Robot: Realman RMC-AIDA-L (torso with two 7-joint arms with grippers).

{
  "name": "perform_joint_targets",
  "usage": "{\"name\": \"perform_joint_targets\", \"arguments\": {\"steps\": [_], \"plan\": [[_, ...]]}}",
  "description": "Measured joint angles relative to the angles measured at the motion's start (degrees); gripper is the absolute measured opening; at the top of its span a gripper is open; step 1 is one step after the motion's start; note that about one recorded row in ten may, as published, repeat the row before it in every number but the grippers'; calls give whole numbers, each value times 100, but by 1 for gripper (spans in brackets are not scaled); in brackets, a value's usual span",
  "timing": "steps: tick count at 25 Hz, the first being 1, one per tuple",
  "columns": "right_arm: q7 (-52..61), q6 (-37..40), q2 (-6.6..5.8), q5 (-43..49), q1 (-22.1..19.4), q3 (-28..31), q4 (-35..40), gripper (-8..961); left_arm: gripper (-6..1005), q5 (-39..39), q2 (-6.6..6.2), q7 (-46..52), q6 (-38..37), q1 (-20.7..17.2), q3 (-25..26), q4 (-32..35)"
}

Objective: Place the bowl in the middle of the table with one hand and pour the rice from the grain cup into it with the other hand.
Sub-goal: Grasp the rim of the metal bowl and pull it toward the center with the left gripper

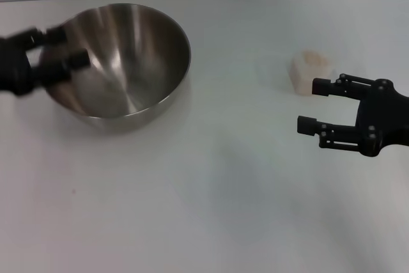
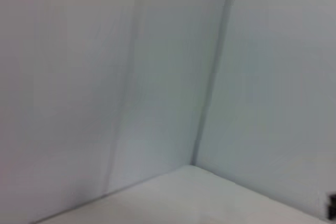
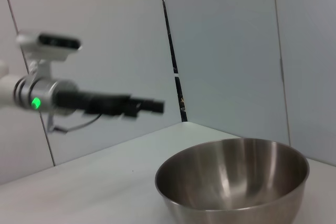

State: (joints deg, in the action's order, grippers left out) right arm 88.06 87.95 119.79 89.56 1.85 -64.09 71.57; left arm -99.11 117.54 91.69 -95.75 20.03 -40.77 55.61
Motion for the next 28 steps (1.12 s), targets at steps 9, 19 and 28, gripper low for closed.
{"name": "perform_joint_targets", "arguments": {"steps": [9,19,28], "plan": [[-323,33,6,-53,29,-60,-104,774,801,-2912,-95,3429,1565,1180,-390,1583],[-923,39,-19,-336,69,-59,-483,773,800,-5806,-55,4695,1350,2536,-423,1260],[-1112,49,-41,-362,94,-55,-548,773,792,-6456,-104,4939,1570,3095,-452,247]]}}
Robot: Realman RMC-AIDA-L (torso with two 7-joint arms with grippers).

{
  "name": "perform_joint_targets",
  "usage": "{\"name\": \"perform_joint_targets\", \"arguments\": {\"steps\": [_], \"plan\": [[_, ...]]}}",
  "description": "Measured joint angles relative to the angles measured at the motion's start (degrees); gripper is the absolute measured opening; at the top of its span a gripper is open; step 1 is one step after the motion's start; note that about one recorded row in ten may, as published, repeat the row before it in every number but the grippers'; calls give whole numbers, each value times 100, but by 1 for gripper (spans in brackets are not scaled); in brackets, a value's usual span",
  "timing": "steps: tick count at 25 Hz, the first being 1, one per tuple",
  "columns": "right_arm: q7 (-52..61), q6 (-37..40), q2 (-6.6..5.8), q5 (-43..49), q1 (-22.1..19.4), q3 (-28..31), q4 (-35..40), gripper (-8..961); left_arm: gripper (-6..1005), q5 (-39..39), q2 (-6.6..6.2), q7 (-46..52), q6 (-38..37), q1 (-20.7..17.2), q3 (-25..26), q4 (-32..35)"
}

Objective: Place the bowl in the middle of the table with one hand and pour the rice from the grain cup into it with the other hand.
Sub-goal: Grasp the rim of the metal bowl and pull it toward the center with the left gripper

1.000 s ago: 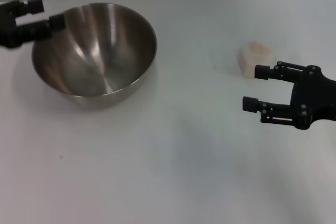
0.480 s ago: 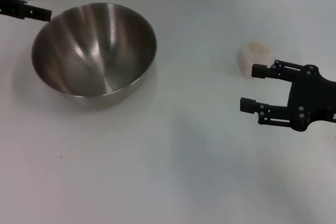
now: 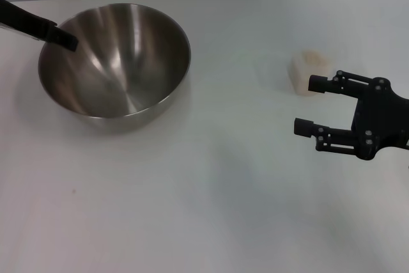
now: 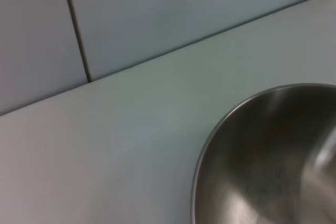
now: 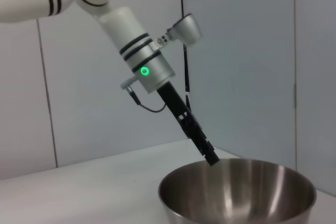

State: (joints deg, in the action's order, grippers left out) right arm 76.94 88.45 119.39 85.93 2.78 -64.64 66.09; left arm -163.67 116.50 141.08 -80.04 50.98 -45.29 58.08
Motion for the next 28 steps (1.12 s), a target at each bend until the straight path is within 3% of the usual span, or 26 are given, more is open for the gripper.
{"name": "perform_joint_targets", "arguments": {"steps": [6,9,17,23,28], "plan": [[-41,148,-4,0,4,45,14,773,785,-94,-16,1,101,44,-5,-108],[-41,164,-4,0,3,48,24,774,782,-181,-74,-36,283,109,-23,-539],[-7,224,1,1,3,29,73,773,773,-186,-22,-240,477,56,-132,-825],[2,280,4,2,7,50,89,774,564,-194,-3,51,641,-32,-453,-730],[5,295,5,2,10,63,89,773,292,-190,30,277,782,-141,-733,-535]]}}
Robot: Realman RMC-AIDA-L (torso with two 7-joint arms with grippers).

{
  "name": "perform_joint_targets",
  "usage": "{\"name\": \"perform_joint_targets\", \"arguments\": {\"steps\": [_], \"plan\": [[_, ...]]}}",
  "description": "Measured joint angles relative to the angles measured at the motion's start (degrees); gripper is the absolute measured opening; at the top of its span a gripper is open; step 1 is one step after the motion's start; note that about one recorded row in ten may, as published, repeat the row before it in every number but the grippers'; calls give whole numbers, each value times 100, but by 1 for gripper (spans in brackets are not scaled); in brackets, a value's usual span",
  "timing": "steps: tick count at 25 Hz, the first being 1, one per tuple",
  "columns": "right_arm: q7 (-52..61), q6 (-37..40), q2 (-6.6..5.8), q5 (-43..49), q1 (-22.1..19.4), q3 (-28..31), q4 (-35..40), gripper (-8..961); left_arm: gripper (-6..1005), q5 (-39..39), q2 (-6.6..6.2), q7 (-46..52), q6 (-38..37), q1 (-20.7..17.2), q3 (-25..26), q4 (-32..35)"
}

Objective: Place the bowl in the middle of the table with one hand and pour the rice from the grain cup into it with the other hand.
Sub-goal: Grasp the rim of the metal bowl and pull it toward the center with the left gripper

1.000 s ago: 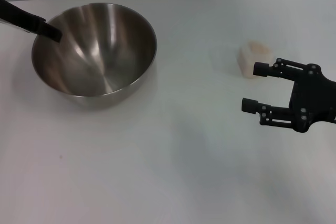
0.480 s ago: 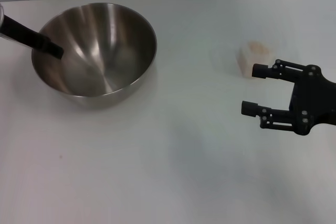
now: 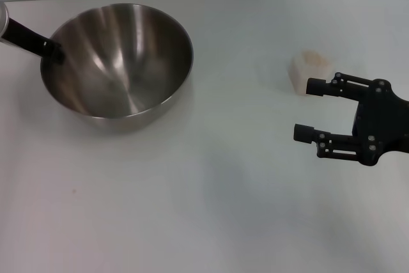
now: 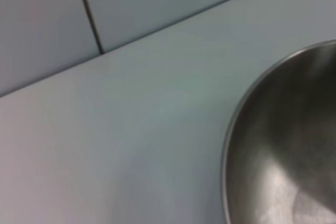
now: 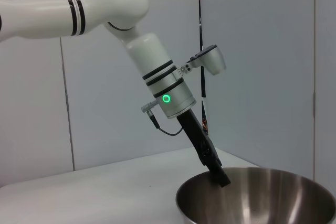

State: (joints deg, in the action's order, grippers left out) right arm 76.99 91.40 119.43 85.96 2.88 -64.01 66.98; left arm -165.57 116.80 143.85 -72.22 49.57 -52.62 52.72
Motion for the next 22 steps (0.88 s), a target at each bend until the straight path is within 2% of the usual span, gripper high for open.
{"name": "perform_joint_targets", "arguments": {"steps": [11,22], "plan": [[13,-8,5,-3,7,-3,9,774,108,6,-20,-28,-24,10,-74,-52],[12,-48,-8,-10,129,-6,-152,774,90,68,79,-522,-192,120,-66,-61]]}}
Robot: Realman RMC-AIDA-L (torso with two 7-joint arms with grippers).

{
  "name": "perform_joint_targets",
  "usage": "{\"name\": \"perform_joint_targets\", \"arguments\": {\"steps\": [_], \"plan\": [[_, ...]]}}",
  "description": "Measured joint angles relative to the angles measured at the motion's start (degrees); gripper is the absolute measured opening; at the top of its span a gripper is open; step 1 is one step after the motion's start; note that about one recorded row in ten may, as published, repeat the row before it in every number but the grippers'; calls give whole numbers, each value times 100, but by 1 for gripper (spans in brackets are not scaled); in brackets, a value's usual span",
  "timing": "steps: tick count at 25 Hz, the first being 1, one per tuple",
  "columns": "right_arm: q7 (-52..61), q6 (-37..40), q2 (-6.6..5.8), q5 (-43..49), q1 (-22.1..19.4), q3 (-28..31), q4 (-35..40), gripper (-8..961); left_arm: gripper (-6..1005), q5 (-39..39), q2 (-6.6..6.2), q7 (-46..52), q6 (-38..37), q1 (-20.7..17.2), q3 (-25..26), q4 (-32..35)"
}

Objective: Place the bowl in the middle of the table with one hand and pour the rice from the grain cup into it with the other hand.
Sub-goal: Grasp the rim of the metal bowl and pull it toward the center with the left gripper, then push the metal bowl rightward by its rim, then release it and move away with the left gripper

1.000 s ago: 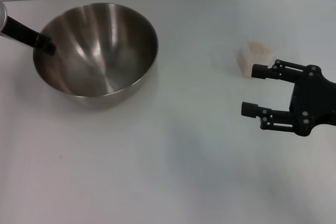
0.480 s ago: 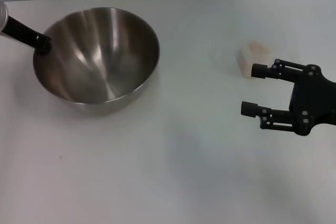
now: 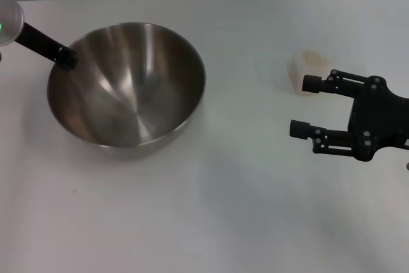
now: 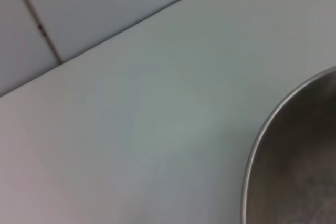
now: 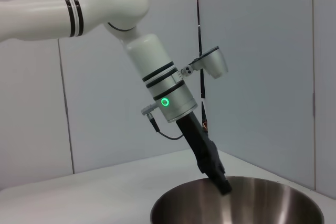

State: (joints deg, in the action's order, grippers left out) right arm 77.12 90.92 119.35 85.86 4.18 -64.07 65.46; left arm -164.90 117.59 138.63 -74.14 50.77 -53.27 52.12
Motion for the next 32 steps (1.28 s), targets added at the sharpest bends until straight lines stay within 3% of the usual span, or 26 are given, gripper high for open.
{"name": "perform_joint_targets", "arguments": {"steps": [7,13,32], "plan": [[-12,13,-1,0,36,1,-59,774,71,538,29,-219,-171,160,-21,54],[-20,44,-1,0,97,-27,-70,773,57,678,96,-477,-262,549,-119,-7],[-46,49,0,2,171,-52,-179,774,59,1428,100,-706,-354,966,-550,68]]}}
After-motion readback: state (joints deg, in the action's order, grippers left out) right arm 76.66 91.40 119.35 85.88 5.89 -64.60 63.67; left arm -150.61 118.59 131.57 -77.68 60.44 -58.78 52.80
